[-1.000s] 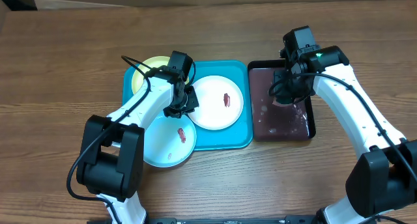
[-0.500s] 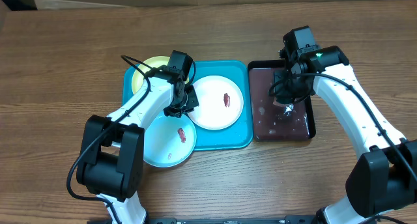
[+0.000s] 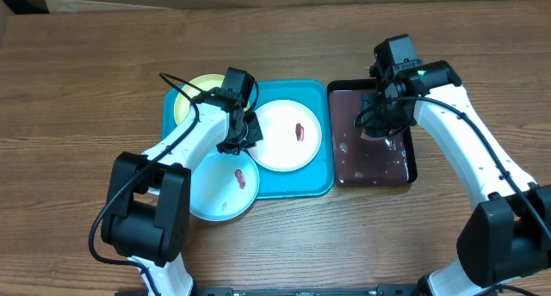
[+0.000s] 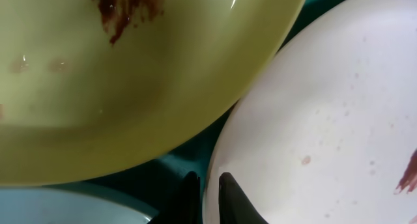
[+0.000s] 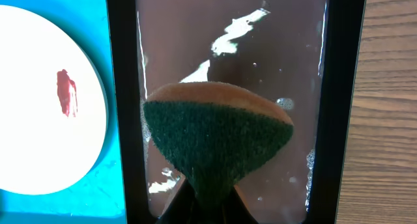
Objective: Clean dirty plates on tray and stack at the side
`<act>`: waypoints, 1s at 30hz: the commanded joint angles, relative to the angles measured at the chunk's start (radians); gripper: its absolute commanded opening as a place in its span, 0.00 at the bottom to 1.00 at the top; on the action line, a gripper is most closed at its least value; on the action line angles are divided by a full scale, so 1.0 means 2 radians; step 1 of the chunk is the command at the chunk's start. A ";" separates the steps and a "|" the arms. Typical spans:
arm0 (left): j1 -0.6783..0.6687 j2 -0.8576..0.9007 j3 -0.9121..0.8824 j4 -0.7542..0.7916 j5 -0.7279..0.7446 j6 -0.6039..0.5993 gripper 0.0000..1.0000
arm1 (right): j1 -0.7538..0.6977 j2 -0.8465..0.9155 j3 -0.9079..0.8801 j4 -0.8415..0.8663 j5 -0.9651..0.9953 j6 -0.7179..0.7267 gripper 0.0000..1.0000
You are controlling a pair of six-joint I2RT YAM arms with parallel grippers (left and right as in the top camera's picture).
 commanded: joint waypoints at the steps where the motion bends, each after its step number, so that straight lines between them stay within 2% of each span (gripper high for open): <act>1: -0.003 0.001 -0.017 0.010 -0.009 -0.006 0.14 | 0.003 -0.013 0.011 0.001 0.000 -0.002 0.06; 5: -0.003 0.001 -0.016 0.014 -0.011 -0.006 0.11 | 0.003 -0.013 0.011 0.001 0.000 -0.002 0.06; 15: -0.003 0.001 0.005 0.005 -0.010 -0.004 0.16 | 0.003 -0.013 0.011 0.001 0.000 -0.002 0.07; 19: -0.003 0.001 0.005 0.004 -0.011 -0.004 0.10 | 0.003 -0.013 0.011 0.001 0.000 -0.002 0.07; 24: -0.003 0.001 0.005 0.004 -0.010 -0.004 0.11 | 0.003 -0.013 0.011 0.001 -0.001 -0.005 0.04; 26: -0.003 0.001 0.005 0.004 -0.010 -0.004 0.04 | 0.003 -0.013 0.011 0.001 -0.001 -0.017 0.04; 30: -0.003 0.001 0.005 0.006 -0.010 -0.004 0.04 | 0.004 -0.010 0.009 0.002 -0.002 -0.017 0.04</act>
